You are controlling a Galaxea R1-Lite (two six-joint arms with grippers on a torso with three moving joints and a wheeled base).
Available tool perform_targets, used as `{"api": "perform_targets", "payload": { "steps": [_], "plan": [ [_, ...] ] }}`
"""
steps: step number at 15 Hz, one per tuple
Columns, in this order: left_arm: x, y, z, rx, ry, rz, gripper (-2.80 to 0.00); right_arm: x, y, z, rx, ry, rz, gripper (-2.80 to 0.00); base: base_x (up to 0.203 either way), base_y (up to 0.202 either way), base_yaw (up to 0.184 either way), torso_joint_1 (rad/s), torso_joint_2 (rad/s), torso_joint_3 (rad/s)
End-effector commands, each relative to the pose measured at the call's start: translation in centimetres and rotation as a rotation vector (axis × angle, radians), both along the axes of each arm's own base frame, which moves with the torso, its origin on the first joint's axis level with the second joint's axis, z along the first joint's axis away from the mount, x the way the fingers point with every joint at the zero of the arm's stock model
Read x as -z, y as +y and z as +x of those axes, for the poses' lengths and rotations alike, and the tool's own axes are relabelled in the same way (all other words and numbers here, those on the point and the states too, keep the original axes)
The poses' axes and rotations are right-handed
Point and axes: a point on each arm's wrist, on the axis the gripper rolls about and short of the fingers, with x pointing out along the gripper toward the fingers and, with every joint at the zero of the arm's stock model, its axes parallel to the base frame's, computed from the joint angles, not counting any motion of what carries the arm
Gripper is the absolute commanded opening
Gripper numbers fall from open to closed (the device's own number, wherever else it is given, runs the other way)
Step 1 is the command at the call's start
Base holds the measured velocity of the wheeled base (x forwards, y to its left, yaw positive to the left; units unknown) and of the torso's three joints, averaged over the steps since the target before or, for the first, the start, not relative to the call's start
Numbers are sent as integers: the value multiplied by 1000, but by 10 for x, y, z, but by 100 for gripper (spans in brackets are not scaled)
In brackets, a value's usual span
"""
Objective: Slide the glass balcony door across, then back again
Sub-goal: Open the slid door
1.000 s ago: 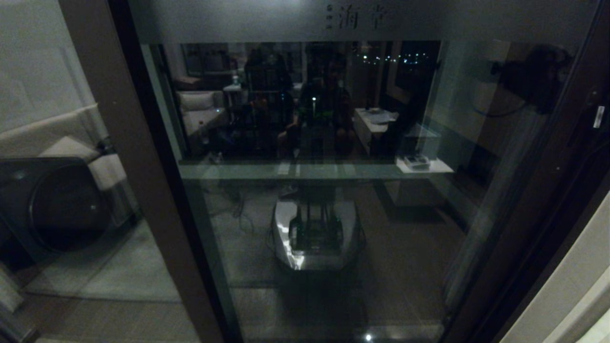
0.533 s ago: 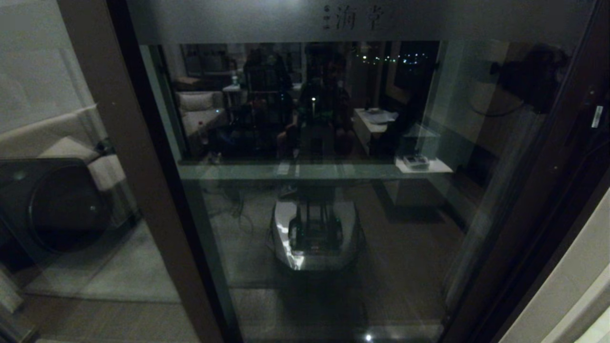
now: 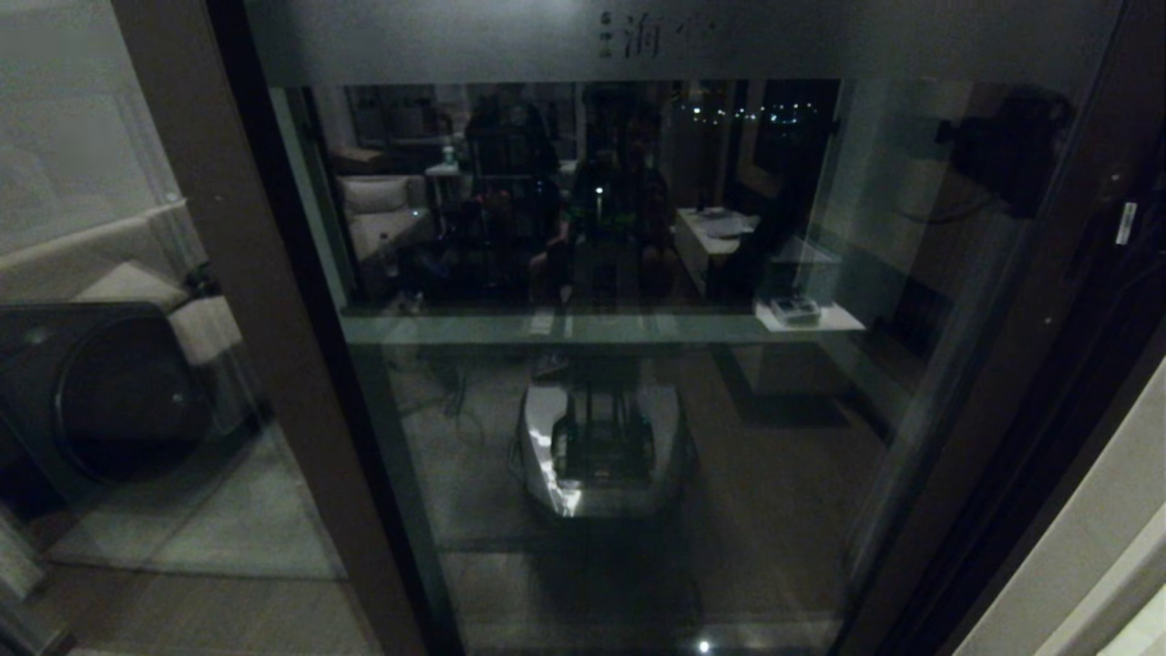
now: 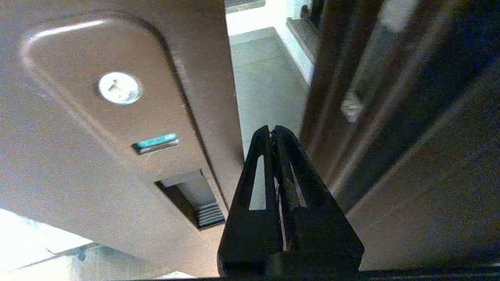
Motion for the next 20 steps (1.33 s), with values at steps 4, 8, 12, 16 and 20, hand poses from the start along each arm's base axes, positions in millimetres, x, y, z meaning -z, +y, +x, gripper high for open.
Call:
{"api": "perform_targets", "payload": {
  "steps": [4, 8, 12, 16, 20],
  "plan": [
    [0, 0, 0, 0, 0, 0, -280, 0, 10, 3, -23, 5, 1, -280, 0, 0, 0, 0, 0, 0],
    [0, 0, 0, 0, 0, 0, -280, -1, 18, 6, -33, -3, 20, -280, 0, 0, 0, 0, 0, 0],
    [0, 0, 0, -1, 0, 0, -280, -15, 20, 7, -41, -76, -14, -280, 0, 0, 0, 0, 0, 0],
    [0, 0, 0, 0, 0, 0, -280, -6, 16, 15, -42, -75, -13, -280, 0, 0, 0, 0, 0, 0],
    [0, 0, 0, 0, 0, 0, -280, 2, 15, 25, -49, -102, -23, -280, 0, 0, 0, 0, 0, 0]
  ]
}}
